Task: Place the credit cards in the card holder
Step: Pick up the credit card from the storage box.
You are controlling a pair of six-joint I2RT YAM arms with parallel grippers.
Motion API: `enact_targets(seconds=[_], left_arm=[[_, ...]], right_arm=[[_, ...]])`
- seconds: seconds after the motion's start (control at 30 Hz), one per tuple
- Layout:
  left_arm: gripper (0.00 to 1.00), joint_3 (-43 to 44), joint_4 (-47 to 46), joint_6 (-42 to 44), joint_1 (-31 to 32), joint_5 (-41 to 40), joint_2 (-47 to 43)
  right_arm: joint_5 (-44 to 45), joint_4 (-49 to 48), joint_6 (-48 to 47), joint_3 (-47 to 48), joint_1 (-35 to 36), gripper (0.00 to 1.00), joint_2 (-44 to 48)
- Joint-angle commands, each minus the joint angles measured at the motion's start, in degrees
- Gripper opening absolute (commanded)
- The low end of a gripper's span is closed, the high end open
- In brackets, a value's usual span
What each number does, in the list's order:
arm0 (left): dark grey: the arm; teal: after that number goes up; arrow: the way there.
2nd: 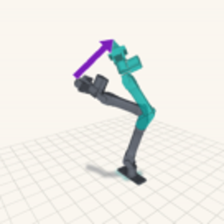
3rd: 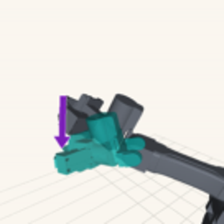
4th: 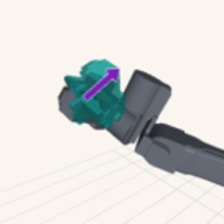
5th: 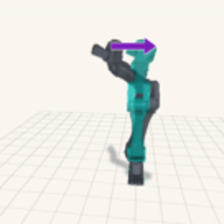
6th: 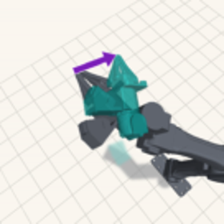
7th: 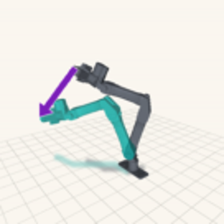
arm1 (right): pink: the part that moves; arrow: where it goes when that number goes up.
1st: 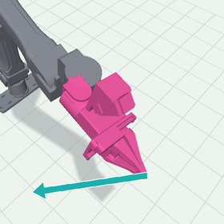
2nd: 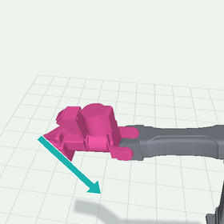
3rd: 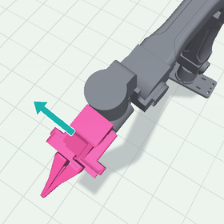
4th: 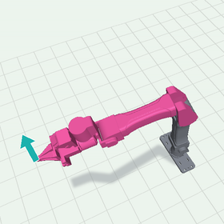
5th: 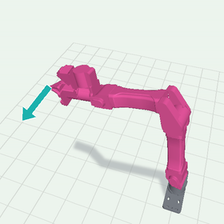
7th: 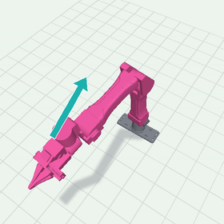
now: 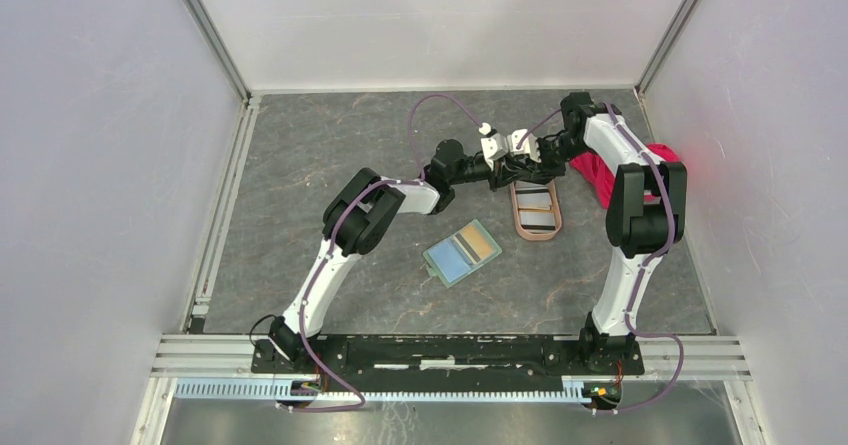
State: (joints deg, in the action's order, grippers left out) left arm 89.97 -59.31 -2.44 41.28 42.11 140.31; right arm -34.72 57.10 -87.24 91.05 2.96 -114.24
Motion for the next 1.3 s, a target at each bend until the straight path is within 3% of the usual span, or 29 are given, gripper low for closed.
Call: enact_targets(seconds=[0.0,0.2,0.27,0.4,0.53,0.8,1.1,1.27], left_arm=[[0.23,2.77,1.21,1.82,0.30,2.90,1.28],[0.26,3.00,2.06,2.06,0.30,3.68,1.17],[0.22,3.52,2.79,2.09,0.30,4.48,1.32],[0.04,4.40,3.92,2.09,0.25,6.18,1.63],[0.02,4.38,3.43,2.09,0.12,6.72,1.72],[0.02,4.29,2.80,1.48,0.03,6.57,1.78],[0.02,4.27,0.68,-1.01,-0.54,5.65,2.16],[0.02,3.56,-1.95,-2.65,-0.75,4.93,2.39]], right_arm=[[-7.84,10.44,-15.77,2.65,-0.12,0.06,0.68],[-7.73,10.46,-15.59,2.84,-0.14,0.06,0.72],[-7.73,10.38,-15.63,2.94,-0.09,0.06,0.77],[-7.86,10.41,-15.42,3.08,-0.10,0.07,0.60],[-7.09,9.97,-14.62,3.01,-0.12,0.10,0.16],[-4.84,3.96,-9.40,0.78,-0.25,0.44,0.15],[-5.89,5.04,-9.10,1.45,-1.59,0.66,1.00],[-6.86,9.19,-11.63,2.61,-2.64,0.53,1.32]])
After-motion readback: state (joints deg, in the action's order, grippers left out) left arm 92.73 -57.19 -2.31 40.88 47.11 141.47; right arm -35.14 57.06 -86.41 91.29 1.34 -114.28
